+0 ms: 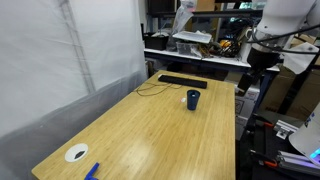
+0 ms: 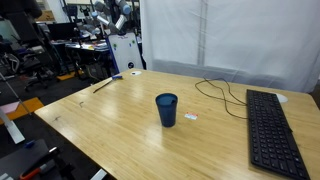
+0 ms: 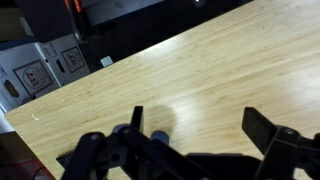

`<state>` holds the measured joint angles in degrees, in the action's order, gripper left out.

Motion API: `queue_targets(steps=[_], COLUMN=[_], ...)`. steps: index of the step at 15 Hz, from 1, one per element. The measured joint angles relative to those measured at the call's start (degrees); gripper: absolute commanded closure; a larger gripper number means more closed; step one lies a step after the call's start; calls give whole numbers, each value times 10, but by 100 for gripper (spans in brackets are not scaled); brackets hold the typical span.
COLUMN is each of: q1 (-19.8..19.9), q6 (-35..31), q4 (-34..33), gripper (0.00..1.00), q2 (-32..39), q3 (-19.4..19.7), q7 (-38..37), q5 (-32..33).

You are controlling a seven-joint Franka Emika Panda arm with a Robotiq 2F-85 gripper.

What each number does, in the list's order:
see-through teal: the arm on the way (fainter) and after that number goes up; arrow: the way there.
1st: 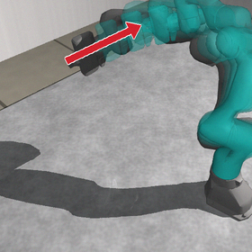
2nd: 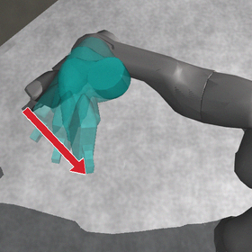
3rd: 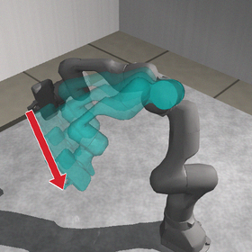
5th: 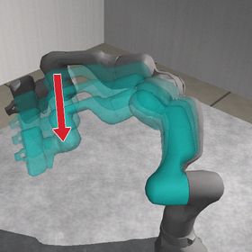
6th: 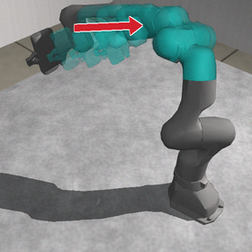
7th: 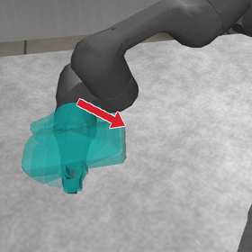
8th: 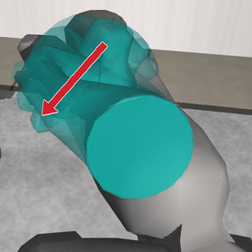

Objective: Move the cup to the left

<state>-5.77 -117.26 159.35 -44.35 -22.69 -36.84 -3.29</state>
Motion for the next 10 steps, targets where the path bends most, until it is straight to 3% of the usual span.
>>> queue_targets(steps=[10], q1=[82], q6=[-53], q4=[-34], gripper=[0], q2=[43], q3=[46], q7=[-70], q5=[6])
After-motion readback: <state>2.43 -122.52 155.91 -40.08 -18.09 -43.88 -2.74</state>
